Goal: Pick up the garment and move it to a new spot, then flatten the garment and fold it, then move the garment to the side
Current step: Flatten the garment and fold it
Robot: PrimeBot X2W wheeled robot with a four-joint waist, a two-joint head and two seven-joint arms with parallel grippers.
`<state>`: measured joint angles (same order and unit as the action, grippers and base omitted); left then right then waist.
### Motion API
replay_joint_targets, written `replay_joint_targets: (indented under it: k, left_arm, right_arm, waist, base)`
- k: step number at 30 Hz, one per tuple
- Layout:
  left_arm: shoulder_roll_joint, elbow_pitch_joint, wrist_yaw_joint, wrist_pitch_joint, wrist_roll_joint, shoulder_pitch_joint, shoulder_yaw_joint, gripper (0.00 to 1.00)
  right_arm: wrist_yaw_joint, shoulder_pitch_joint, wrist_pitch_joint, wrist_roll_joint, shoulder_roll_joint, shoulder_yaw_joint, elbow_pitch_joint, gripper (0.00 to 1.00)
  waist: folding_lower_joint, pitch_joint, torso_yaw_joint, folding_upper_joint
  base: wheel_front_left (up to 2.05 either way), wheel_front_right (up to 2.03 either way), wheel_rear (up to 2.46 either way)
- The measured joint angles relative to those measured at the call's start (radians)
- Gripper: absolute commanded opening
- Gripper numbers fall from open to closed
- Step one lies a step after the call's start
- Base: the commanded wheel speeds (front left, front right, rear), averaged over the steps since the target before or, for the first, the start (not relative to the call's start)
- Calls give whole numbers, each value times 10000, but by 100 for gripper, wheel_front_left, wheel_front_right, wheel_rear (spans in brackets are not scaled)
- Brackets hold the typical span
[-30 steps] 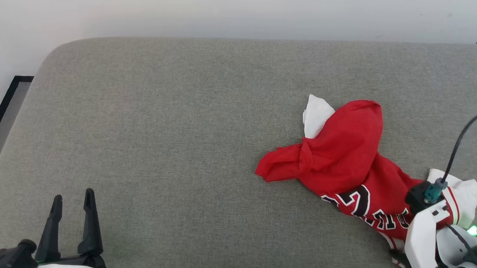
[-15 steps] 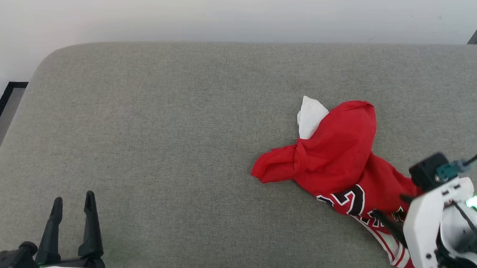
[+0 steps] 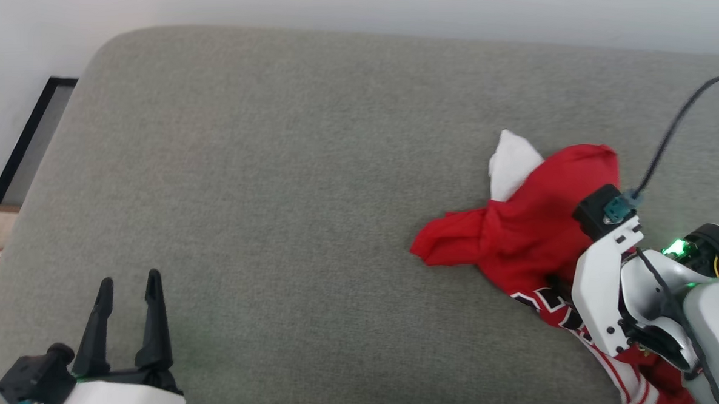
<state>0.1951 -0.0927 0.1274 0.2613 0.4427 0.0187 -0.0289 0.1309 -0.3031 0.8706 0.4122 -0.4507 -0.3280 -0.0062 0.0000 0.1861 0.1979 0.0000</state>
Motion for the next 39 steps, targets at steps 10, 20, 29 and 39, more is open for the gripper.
replay_joint_targets:
  k: [10,20,29,39]
  left_arm:
    - [-33,-79,2,0,180,-308,104,100]
    - [-36,-119,2,0,328,-356,69,100]
    - [-54,-224,2,0,416,-631,470,100]
    - [-59,-441,2,0,527,-969,947,100]
  right_arm:
    - [0,-1353,-357,704,10,-997,2080,0]
    - [0,-2411,-658,1183,-504,-290,1484,0]
    - [0,-3899,-1641,1039,-708,10,2754,0]
    - [0,-5657,-2638,249,-771,-337,6385,0]
  waist:
    - [0,477,461,0]
    - [0,517,381,0]
    - [0,682,605,0]
    - [-1,902,1188,0]
  base:
    - [0,0,0]
    - [0,0,0]
    - [0,0,0]
    - [0,0,0]
